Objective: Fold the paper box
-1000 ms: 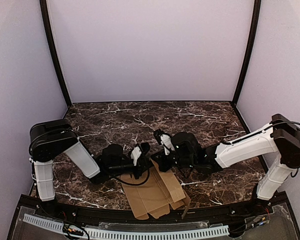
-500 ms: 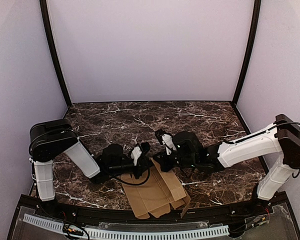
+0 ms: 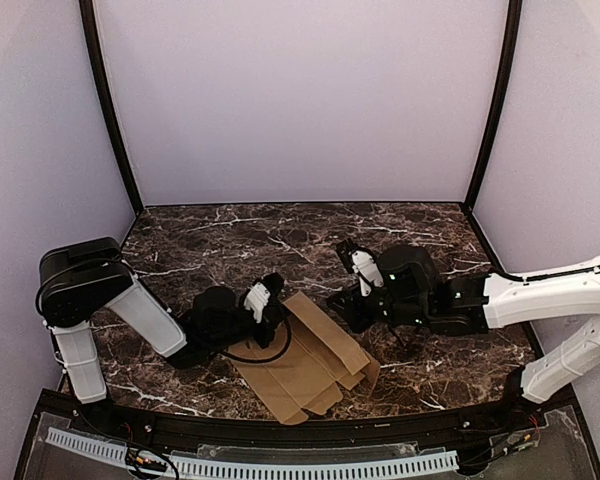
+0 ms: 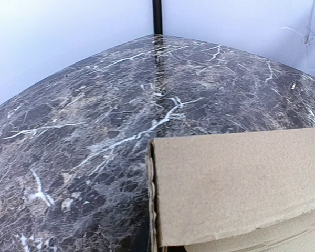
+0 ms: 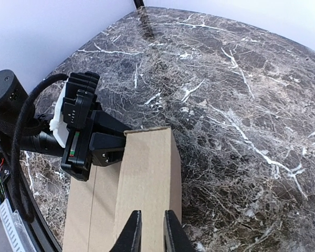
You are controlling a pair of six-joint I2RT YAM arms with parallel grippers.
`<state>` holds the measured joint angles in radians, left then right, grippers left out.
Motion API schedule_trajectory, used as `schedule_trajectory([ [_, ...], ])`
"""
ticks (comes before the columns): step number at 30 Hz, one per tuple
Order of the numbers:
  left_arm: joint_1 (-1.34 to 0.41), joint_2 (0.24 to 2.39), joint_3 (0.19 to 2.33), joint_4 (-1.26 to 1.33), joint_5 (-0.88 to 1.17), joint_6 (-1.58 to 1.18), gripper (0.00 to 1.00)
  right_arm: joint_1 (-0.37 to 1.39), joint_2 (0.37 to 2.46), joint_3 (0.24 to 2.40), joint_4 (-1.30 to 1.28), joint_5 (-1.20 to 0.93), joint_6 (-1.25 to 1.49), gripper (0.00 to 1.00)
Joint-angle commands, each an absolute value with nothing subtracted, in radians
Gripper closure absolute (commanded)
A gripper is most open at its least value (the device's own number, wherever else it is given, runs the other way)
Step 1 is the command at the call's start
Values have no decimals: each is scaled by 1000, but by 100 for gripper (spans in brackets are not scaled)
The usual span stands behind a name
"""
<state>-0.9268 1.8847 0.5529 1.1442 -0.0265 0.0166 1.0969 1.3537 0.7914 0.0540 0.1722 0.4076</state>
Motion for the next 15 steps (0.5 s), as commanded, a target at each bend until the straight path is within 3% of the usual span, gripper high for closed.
schedule_trajectory([
  [1,-944,1807,526,1088,-212,-13,100,1101,1285,764,-56,196,427,92],
  [3,-960,1786,529,1053,-286,-45,100,1101,1269,767,-96,179,447,100],
  [9,-1042,1736,578,858,-590,-119,100,1101,1239,777,-188,147,519,100],
  [15,-1057,1695,634,601,-690,-328,100,1101,1241,798,-293,187,569,100],
])
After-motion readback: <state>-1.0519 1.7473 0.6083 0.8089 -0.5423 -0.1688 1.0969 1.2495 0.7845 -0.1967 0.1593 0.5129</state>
